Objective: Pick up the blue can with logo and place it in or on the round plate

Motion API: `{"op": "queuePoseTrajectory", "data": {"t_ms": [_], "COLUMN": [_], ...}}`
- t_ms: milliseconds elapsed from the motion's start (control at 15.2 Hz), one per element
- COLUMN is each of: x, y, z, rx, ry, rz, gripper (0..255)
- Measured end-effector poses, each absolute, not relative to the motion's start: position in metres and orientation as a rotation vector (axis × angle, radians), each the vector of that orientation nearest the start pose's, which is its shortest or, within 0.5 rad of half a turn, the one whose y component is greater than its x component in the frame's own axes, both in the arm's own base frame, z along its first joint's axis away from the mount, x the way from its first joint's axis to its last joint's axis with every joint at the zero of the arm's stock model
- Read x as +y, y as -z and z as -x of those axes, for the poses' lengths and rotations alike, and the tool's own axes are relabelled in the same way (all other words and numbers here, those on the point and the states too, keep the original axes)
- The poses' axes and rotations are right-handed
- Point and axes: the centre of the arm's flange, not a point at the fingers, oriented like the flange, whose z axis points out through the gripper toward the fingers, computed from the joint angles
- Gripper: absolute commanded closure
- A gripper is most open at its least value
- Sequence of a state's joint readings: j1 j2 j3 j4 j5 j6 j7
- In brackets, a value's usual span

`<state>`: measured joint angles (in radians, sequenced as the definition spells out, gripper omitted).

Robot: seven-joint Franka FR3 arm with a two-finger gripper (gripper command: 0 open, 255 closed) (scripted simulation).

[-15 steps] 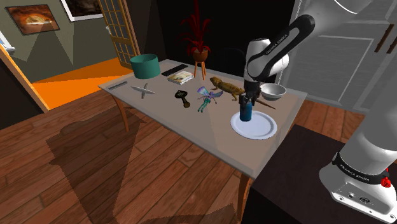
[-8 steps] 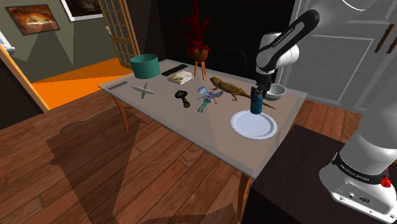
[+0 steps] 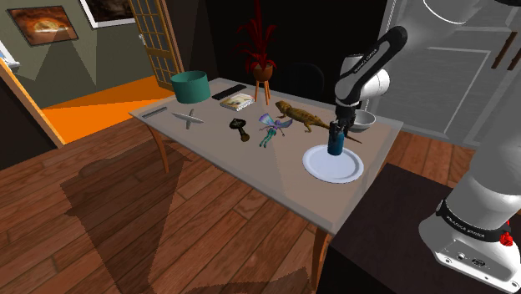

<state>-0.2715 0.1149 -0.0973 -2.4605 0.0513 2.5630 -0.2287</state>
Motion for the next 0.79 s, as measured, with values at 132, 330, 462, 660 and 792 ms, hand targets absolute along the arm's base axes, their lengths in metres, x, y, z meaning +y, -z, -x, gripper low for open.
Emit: {"op": "queuePoseTrajectory", "data": {"t_ms": [132,330,462,660,792], "x": [-0.174,-0.175,-0.174,-0.174,-0.174], "y": [-0.241,-0.225,-0.213,-0.196,-0.190], "z": [-0.448,-0.447,-0.447,-0.447,-0.447], "rx": [0.285,0.284,0.284,0.284,0.284], "ry": [-0.010,-0.010,-0.010,-0.010,-0.007], "rz": [3.109,3.109,3.109,3.109,3.110], "gripper": [255,255,255,255,255]}}
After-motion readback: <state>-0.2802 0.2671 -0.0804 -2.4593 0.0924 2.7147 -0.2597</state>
